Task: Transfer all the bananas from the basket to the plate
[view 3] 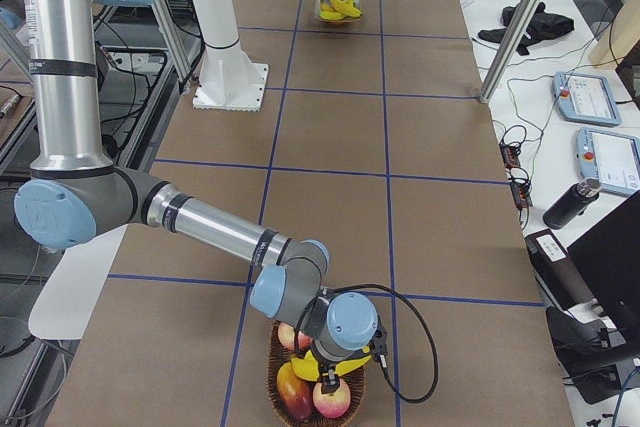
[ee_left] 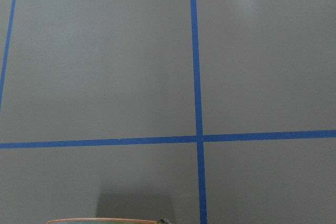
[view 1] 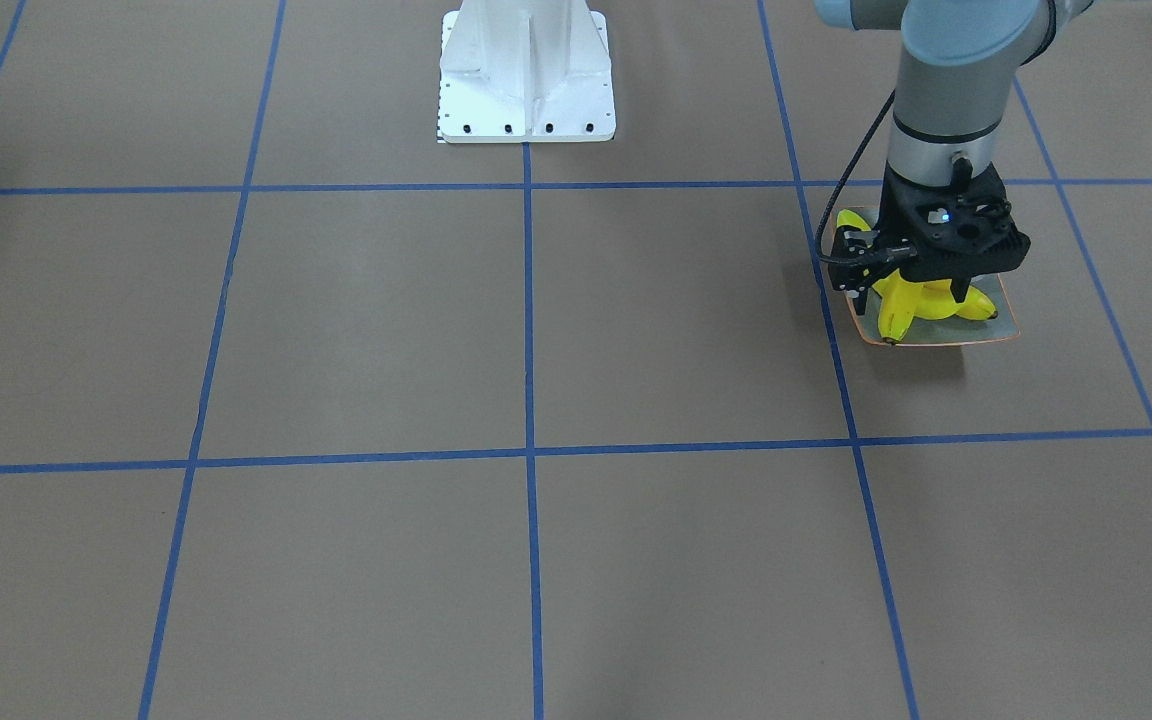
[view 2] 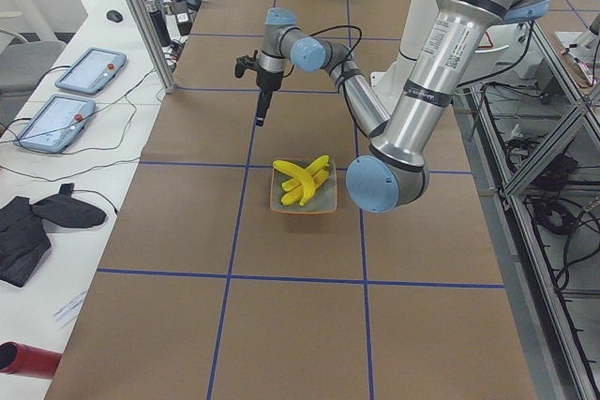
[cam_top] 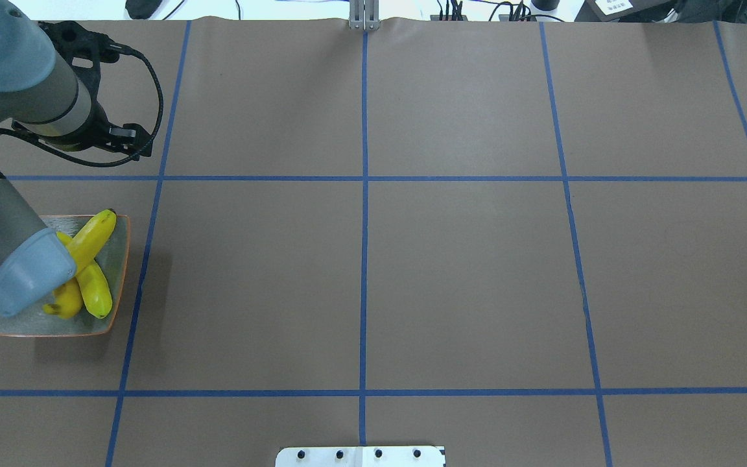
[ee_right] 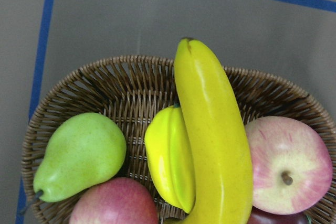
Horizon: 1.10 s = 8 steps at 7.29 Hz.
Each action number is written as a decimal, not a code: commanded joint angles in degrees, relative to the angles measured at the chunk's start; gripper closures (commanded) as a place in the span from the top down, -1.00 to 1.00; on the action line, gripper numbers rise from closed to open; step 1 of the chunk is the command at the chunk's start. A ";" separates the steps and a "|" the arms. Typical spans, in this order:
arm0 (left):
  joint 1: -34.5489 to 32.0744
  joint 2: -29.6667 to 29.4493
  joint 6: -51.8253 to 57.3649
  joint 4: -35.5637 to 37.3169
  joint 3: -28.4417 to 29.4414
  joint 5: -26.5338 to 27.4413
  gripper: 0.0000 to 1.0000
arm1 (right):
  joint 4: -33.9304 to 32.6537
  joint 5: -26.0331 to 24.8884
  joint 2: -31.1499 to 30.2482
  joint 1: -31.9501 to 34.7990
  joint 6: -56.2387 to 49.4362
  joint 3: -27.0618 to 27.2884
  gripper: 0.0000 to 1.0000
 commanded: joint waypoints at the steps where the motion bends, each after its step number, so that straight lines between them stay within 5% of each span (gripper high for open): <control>1: 0.03 -0.89 0.06 -0.04 0.79 0.00 1.00 | 1.10 -1.96 0.19 -0.19 0.14 -2.13 0.99; 8: 0.03 -1.25 0.06 -1.53 2.99 0.09 1.00 | 3.04 -1.95 0.90 -4.14 0.76 -4.69 0.97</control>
